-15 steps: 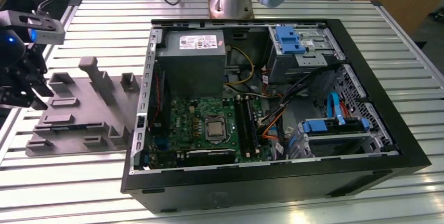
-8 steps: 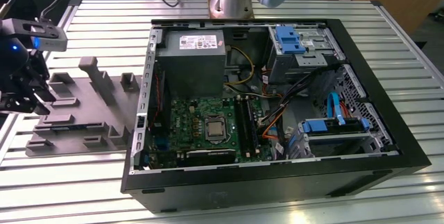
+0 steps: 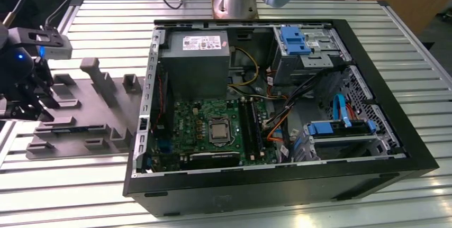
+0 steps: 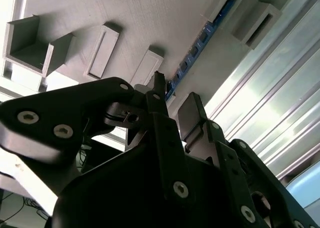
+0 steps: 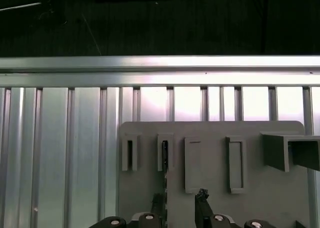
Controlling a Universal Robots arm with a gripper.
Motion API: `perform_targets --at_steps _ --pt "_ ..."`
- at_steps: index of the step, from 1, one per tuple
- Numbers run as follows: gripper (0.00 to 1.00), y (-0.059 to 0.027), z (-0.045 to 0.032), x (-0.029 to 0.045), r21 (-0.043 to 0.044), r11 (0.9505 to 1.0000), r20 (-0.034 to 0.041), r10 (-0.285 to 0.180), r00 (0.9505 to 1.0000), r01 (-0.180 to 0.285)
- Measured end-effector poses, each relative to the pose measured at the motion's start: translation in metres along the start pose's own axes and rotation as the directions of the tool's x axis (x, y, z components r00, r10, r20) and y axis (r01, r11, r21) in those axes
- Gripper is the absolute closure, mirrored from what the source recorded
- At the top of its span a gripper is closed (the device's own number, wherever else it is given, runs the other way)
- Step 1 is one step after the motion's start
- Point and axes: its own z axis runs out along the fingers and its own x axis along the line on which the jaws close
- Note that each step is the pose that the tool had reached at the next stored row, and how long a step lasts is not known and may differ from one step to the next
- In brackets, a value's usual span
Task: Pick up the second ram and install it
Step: 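Pick up the second ram and move it above second insertion slot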
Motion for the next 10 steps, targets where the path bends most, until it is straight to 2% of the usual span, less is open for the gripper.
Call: perform_targets --at_steps 6,10 --pt "0.62 0.0000 0.0016 0.0010 0.0001 1.0000 0.0000 0.000 1.0000 0.000" --pt "0.62 -0.0002 0.0032 0.0055 0.0001 1.0000 0.0001 0.000 1.0000 0.000"
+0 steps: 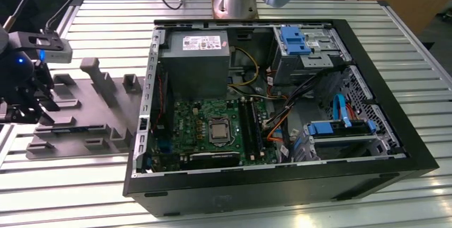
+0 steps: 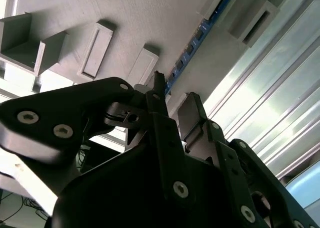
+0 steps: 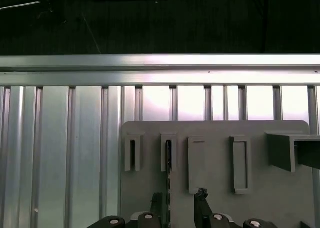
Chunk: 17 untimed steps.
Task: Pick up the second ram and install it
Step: 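Pick up the second ram and move it above second insertion slot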
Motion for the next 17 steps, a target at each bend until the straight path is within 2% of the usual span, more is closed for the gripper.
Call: perform_targets --at_steps 5,17 --pt "0.62 -0.0010 0.0061 0.0045 0.0002 1.0000 0.0001 0.000 1.0000 0.000" --pt "0.62 -0.0041 0.0222 0.0059 0.0000 1.0000 0.0000 0.000 1.0000 0.000"
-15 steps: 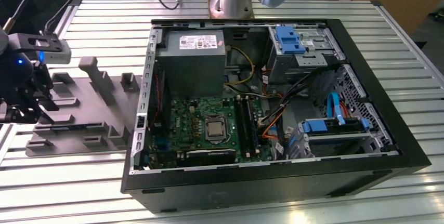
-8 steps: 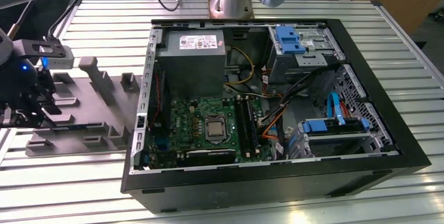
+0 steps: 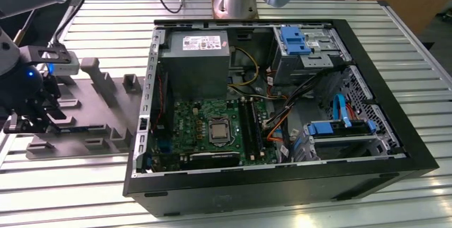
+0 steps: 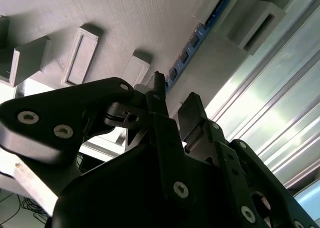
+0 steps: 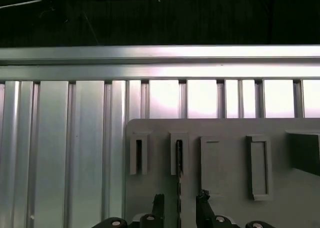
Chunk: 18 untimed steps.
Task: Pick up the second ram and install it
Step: 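Pick up the second ram and move it above second insertion slot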
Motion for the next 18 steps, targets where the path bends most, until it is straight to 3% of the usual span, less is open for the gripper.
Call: perform_targets --at_steps 4,10,18 --pt "0.62 -0.0002 0.0060 0.0001 -0.0001 1.0000 0.0000 0.000 1.0000 0.000" --pt "0.62 -0.0004 0.0068 0.0000 0.0002 1.0000 0.0000 0.000 1.0000 0.000" --pt "0.62 -0.0030 0.0140 0.0000 0.0001 1.0000 -0.0001 0.000 1.0000 0.000"
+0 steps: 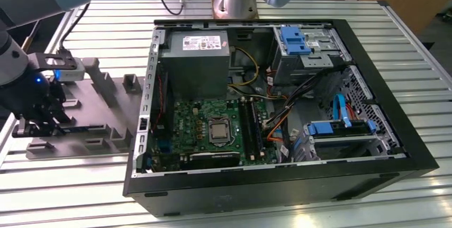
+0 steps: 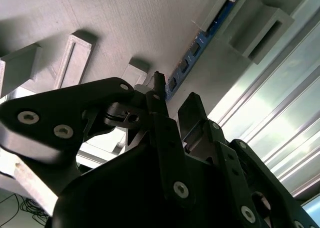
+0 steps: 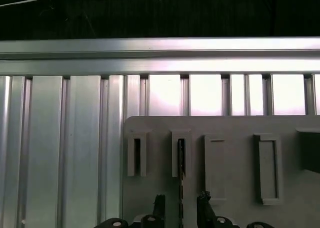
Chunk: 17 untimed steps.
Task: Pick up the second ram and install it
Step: 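Pick up the second ram and move it above second insertion slot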
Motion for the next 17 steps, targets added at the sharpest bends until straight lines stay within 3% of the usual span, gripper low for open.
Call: perform_targets --at_steps 17 --pt "0.63 -0.0024 0.0067 0.0001 -0.0002 1.0000 -0.0002 0.000 1.0000 0.000"
